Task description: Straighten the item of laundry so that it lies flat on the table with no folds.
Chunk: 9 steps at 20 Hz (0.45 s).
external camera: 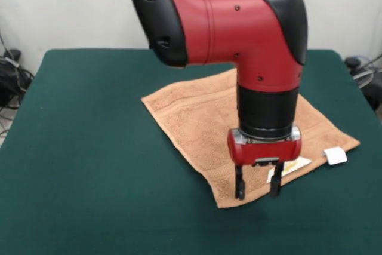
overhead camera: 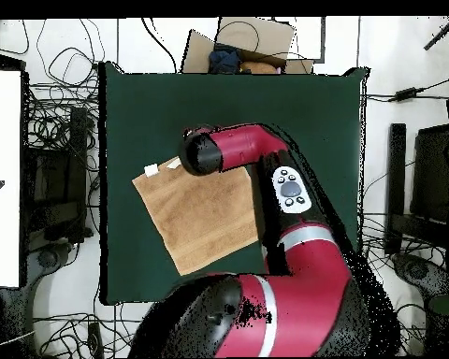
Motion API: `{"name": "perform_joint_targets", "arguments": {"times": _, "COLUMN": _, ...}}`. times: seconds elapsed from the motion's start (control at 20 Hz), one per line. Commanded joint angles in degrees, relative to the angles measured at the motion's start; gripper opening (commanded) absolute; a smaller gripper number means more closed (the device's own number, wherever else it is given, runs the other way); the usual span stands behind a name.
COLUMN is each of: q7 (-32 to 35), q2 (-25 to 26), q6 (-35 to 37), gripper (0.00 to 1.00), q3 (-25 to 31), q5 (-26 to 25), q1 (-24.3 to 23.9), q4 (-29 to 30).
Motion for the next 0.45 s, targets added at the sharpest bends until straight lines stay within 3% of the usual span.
{"name": "perform_joint_targets", "arguments": {"times": 0.05, "q7": 12.0, "q2": -0.3, "q6": -3.1, "gripper": 1.00, "q3": -9.1, "q5": -0.3, "q1": 0.0, "q4": 5.8}}
{"name": "perform_joint_targets", "arguments": {"times": 0.45, "q7": 11.5, "q2": 0.9, "q6": -2.7, "gripper": 1.00, "q3": -10.0, "q5": 0.7, "q1": 0.0, "q4": 4.1}}
